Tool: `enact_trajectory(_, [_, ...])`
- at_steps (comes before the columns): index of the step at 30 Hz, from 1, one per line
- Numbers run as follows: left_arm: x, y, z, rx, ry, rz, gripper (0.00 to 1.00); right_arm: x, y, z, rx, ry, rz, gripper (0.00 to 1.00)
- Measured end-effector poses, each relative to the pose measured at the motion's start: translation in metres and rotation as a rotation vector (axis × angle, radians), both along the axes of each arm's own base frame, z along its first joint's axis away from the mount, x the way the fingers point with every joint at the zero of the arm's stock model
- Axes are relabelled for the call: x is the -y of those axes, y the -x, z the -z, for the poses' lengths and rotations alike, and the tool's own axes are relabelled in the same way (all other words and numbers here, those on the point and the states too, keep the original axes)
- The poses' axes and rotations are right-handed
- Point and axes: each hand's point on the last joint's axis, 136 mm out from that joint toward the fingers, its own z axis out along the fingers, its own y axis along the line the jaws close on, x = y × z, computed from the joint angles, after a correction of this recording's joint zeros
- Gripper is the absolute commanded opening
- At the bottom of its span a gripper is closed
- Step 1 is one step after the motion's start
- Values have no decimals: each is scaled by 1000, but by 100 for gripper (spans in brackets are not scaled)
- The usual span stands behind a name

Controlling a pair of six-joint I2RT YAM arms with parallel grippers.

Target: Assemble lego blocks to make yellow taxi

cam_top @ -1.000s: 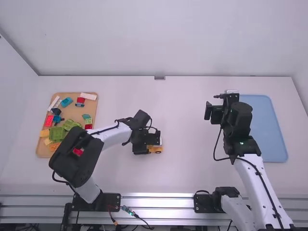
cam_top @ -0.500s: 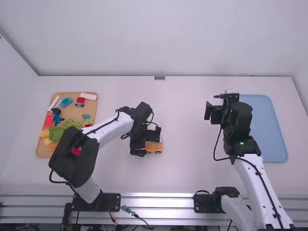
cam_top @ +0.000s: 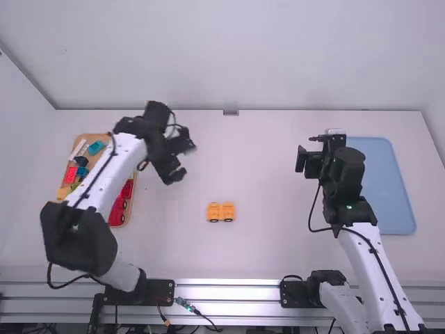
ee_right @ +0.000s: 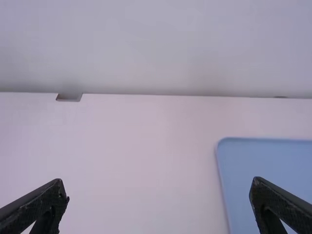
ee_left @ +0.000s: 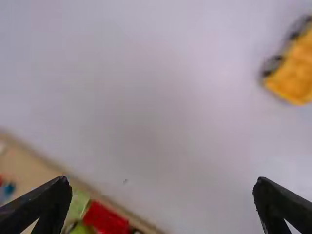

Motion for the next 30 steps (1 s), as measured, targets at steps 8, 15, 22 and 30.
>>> enact_trajectory(8, [-164, -28, -52, 279, 142, -761, 99, -2, -2, -5, 23, -4, -9, 99])
enact_trajectory(15, [-300, 37, -34, 334, 310, -1681, 99, -6, -2, -6, 27, -13, -29, 99])
enact_trajectory(22, [-313, 82, 16, 195, 574, -2227, 100, -6, -2, -6, 27, -15, -31, 99])
enact_trajectory(30, [-306, 89, 60, 142, 772, -2487, 72, -7, -2, -6, 26, -16, -35, 99])
